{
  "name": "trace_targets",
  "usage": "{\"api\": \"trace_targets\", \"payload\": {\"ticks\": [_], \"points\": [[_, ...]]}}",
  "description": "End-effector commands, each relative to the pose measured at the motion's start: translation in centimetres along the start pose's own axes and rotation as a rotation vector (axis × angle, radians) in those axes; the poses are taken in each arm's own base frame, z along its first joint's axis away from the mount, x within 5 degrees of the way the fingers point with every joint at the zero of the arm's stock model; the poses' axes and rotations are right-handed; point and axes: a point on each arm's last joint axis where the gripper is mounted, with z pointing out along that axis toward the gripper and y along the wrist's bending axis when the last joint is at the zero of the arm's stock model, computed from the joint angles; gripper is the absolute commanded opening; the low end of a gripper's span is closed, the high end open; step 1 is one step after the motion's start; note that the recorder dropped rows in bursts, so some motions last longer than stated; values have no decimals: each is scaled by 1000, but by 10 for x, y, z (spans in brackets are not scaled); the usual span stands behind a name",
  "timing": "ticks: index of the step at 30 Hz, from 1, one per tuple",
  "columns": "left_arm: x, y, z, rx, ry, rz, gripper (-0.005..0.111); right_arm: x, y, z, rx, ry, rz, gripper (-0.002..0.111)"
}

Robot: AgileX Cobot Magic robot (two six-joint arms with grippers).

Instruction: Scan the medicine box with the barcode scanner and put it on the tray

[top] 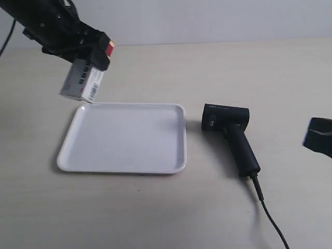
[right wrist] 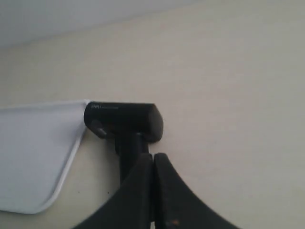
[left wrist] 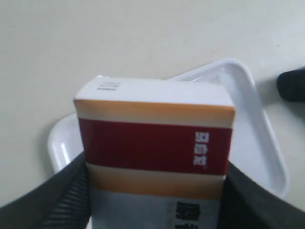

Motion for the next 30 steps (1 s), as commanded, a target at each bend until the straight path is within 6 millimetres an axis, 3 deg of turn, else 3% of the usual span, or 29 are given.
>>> {"api": "trace_targets", "payload": {"ticks": [1,8,11,14,23,30], "points": [[3,-21,13,13,-66,-109,0,-13,18,44,4,187,-59,10],[9,-32,19,33,-29,-96,0,-25,32,110,36,381,-93,55],[14,-31,24,37,26,-138,0,-24,35,127,35,471,-121,74],[20,-29,37,29,70,-183,0,-23,37,138,31,513,-154,85],[34,-17,87,-17,162,-202,0,-15,34,171,29,543,-247,86],[36,-16,91,-21,175,-186,0,-7,31,200,36,549,-293,84]]}}
